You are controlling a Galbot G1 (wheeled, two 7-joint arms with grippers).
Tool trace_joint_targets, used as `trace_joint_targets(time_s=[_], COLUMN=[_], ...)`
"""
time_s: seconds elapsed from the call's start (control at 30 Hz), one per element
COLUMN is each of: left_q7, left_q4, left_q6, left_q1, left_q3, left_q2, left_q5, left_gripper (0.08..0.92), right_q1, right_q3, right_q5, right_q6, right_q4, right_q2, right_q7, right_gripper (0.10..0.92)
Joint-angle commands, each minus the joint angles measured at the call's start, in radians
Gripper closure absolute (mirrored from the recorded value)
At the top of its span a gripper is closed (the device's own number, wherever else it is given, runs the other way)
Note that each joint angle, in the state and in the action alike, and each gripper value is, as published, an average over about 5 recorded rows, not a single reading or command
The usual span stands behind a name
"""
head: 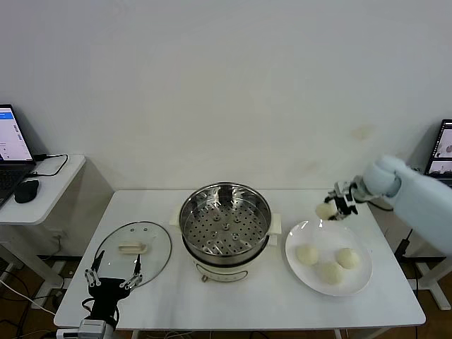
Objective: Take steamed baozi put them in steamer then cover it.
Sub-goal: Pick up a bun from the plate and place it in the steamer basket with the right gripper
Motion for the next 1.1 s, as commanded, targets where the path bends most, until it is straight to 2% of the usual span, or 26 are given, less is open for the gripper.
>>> trace_joint_targets(time_s=[0.03, 0.2, 0.4, 0.77, 1.1], left_q7=[0.001, 0.001, 0.002, 0.003, 0.002], left_q4=[0.001, 0.007, 0.010, 0.015, 0.021], left_q6=[0.000, 0.000, -0.001, -0.002, -0.005], left_q1=[-0.001, -0.004, -0.004, -0.002, -0.001], left_q3=[-0.010, -0.021, -0.036, -0.056, -0.065], left_q2=[0.015, 0.021, 0.016, 0.004, 0.000], left_q5=[-0.016, -0.027, -0.036, -0.048, -0.061], left_gripper=[0.177, 0.177, 0.177, 0.177, 0.177], right_q1=[0.260, 0.268, 0.260, 0.193, 0.111], right_q3=[-0.192, -0.229, -0.316, -0.381, -0.379], right_q5=[0.165, 0.210, 0.179, -0.120, -0.330], right_q6=[0.039, 0.090, 0.204, 0.450, 0.556], right_q4=[0.053, 0.026, -0.021, -0.146, -0.246], right_q2=[0.094, 0.239, 0.402, 0.570, 0.613], right_q7=[0.046, 0.087, 0.110, 0.136, 0.163], right_gripper=[0.457, 0.457, 0.456, 0.433, 0.431])
